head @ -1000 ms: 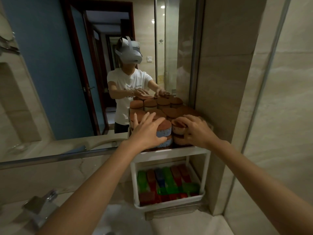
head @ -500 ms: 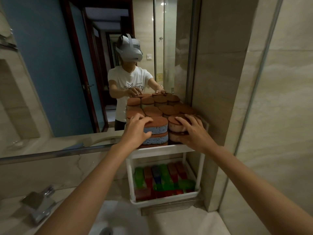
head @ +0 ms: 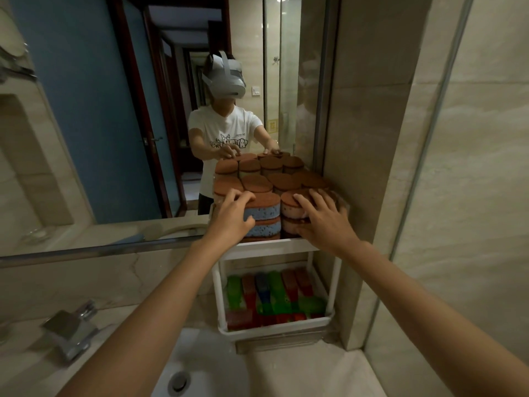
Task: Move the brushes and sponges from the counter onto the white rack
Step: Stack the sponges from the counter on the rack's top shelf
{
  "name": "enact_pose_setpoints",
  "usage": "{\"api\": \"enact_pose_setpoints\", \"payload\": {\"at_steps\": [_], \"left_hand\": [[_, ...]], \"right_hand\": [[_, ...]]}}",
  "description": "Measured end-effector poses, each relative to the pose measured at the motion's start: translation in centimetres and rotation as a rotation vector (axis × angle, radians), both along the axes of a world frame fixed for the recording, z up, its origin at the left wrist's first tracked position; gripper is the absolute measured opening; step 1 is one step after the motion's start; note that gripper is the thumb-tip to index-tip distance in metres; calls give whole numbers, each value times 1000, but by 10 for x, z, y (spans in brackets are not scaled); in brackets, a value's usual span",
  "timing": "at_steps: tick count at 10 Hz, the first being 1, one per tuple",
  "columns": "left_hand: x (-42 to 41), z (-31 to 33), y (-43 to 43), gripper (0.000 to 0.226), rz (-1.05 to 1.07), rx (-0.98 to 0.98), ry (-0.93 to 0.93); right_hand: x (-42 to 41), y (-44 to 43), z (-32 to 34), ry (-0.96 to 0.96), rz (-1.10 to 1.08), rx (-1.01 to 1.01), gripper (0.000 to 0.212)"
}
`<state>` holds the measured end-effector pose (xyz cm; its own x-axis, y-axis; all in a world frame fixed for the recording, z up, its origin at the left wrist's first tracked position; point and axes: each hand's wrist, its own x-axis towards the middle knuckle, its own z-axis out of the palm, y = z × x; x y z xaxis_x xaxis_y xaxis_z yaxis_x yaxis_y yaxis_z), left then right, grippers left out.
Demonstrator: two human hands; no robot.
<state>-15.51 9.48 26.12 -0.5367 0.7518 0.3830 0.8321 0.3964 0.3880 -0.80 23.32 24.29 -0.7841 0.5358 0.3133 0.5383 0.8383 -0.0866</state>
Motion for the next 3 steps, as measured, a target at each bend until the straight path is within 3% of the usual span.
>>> {"api": "enact_pose_setpoints", "payload": {"at_steps": [3], "left_hand": [[7,6,-9,50,23,-30,126]], "right_hand": [[-8,-28,6,135,41,74,66]]}}
